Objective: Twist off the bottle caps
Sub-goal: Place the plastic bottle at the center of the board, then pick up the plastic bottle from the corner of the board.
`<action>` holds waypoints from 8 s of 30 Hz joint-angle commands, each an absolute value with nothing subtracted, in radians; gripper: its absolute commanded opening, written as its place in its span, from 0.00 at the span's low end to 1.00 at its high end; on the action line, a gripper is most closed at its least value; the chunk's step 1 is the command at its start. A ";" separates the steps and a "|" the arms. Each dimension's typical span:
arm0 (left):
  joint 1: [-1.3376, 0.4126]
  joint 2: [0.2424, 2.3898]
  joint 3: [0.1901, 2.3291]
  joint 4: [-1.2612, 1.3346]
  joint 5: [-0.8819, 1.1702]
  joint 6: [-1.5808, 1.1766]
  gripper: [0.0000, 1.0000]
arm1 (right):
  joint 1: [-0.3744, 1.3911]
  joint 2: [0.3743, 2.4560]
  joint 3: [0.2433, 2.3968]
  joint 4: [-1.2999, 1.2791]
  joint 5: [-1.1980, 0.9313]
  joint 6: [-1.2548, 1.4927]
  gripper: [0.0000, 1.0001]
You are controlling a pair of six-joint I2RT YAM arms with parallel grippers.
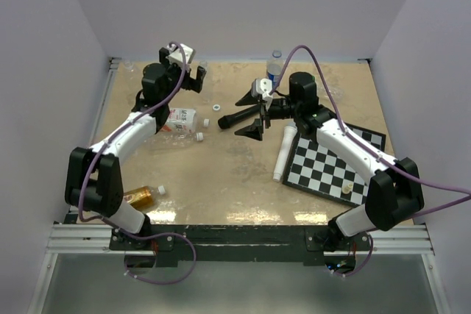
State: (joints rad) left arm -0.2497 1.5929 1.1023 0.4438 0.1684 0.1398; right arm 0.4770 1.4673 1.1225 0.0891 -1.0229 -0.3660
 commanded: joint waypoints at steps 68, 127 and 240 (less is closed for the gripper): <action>-0.245 0.457 0.522 0.003 -0.120 -0.025 1.00 | 1.158 1.953 1.592 -0.503 -0.511 -0.827 0.98; -0.245 0.456 0.515 0.006 -0.081 -0.023 1.00 | 1.230 2.071 1.733 -0.529 -0.453 -0.766 0.98; -0.534 1.233 0.779 -0.179 0.936 -0.038 0.99 | 0.732 1.212 1.088 -0.742 -0.325 -1.173 0.06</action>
State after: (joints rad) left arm -0.5125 1.2274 0.7650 -0.1829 0.8867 -0.0639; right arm 0.7326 1.2114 1.0344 -0.7475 -0.3054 -1.1580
